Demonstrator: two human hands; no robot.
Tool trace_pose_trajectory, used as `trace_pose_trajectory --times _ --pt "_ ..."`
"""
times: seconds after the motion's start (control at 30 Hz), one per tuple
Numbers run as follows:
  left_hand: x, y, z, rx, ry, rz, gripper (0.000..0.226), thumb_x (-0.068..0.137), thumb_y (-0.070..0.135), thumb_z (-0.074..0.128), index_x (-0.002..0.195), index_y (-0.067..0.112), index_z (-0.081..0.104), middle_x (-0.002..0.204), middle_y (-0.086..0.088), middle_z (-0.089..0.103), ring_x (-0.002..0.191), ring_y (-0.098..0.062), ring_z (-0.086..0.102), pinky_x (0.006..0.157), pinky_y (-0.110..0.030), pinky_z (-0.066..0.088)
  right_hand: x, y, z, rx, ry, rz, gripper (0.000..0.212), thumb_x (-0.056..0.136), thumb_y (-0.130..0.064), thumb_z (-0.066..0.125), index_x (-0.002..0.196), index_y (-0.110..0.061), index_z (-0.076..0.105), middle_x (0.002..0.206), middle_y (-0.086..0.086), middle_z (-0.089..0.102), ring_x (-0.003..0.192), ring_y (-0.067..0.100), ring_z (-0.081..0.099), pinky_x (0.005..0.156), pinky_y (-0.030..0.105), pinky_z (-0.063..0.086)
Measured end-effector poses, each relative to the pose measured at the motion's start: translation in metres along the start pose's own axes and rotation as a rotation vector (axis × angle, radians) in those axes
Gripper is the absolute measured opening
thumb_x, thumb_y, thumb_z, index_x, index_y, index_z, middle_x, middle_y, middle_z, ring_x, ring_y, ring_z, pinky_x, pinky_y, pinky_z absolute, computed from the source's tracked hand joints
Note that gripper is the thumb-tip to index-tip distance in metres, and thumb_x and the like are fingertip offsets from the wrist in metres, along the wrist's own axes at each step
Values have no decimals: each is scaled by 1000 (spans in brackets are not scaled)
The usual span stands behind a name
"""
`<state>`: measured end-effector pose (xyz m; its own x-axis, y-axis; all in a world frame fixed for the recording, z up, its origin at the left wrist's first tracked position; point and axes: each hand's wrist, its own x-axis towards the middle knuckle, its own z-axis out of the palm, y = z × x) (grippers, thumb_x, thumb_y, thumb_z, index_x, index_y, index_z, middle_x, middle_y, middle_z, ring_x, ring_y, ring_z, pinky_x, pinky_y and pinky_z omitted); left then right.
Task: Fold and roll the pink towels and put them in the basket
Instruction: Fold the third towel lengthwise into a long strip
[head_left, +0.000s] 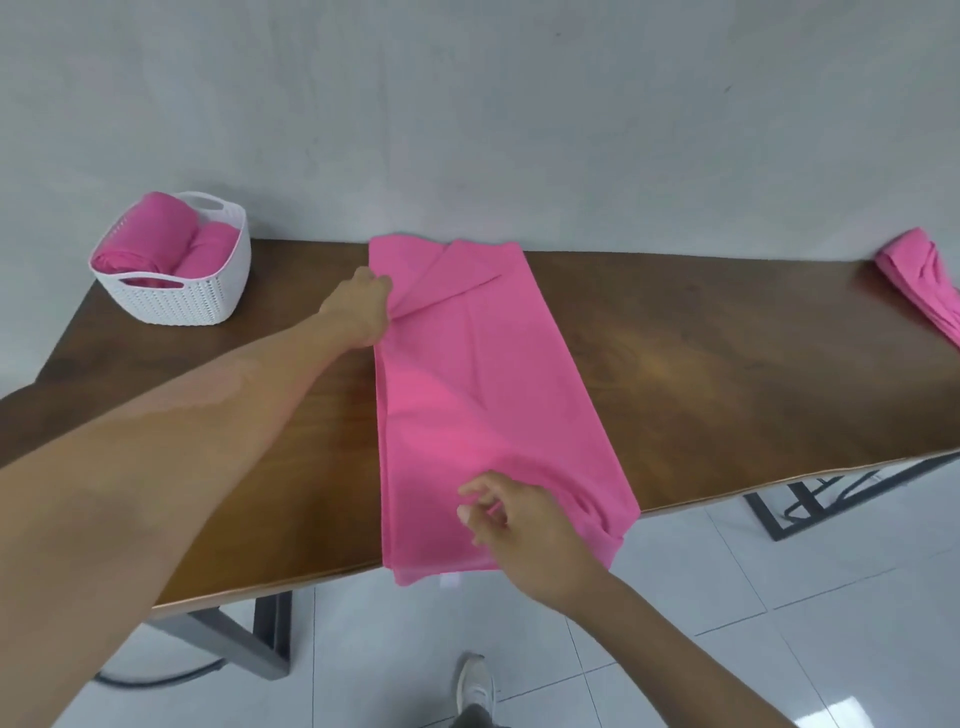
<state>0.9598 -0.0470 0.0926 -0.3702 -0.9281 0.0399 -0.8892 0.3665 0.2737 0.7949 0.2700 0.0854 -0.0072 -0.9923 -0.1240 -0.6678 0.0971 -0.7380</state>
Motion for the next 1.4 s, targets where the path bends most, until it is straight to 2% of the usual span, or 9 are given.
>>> trace_pose_trajectory --times 0.17,0.37,0.57,0.77,0.93,1.1,1.23,1.33,1.4 --pt "17 -6 14 14 -25 28 42 93 19 60 132 4 52 128 -24 50 116 -43 53 99 -51 46 43 24 -28 20 44 -29 11 97 -21 60 105 -27 66 86 -7 70 72 11 69 78 33 56" --pt "50 12 30 62 -32 16 42 96 23 59 133 7 51 125 -18 55 116 -39 54 97 -49 47 109 52 -73 19 65 -74 27 98 -12 59 92 -38 60 82 -7 69 65 9 68 69 28 56" --pt "94 56 45 202 -90 -35 38 97 21 55 133 8 49 127 -15 52 120 -35 50 92 -47 49 168 86 -116 32 46 -95 18 99 -15 59 100 -32 63 83 -8 69 69 10 70 72 26 55" --pt "138 97 73 567 -65 43 52 90 5 53 140 10 41 135 -12 49 123 -32 48 93 -43 45 211 119 -151 39 21 -74 14 99 -19 59 106 -29 65 87 -18 69 72 9 70 76 26 56" --pt "171 114 92 617 -51 43 47 93 0 46 140 6 41 132 -14 53 119 -33 52 92 -44 46 237 143 -170 86 25 -59 16 99 -17 60 101 -33 64 88 -16 70 72 12 72 77 29 56" --pt "200 124 93 487 -34 -44 41 96 0 40 136 8 45 130 -12 55 120 -32 53 91 -42 48 265 156 -179 123 51 -62 23 98 -9 58 97 -31 65 81 -14 71 70 11 71 74 31 57" --pt "215 122 89 209 57 -130 43 90 -5 42 130 9 50 119 -13 63 110 -34 61 85 -44 51 302 160 -187 122 115 -93 24 95 -7 59 96 -29 67 83 -13 71 78 9 70 78 29 55" --pt "217 115 85 -128 125 -78 19 95 2 45 111 4 55 103 -20 67 96 -40 64 77 -44 46 339 160 -200 26 192 -151 22 93 -7 62 102 -26 68 92 -15 71 87 0 66 82 20 51" --pt "212 113 82 -267 125 -18 8 100 11 49 94 8 53 84 -14 63 82 -37 61 68 -38 37 367 155 -209 -33 181 -165 30 91 -4 61 111 -26 65 104 -14 66 91 -2 62 86 21 49"
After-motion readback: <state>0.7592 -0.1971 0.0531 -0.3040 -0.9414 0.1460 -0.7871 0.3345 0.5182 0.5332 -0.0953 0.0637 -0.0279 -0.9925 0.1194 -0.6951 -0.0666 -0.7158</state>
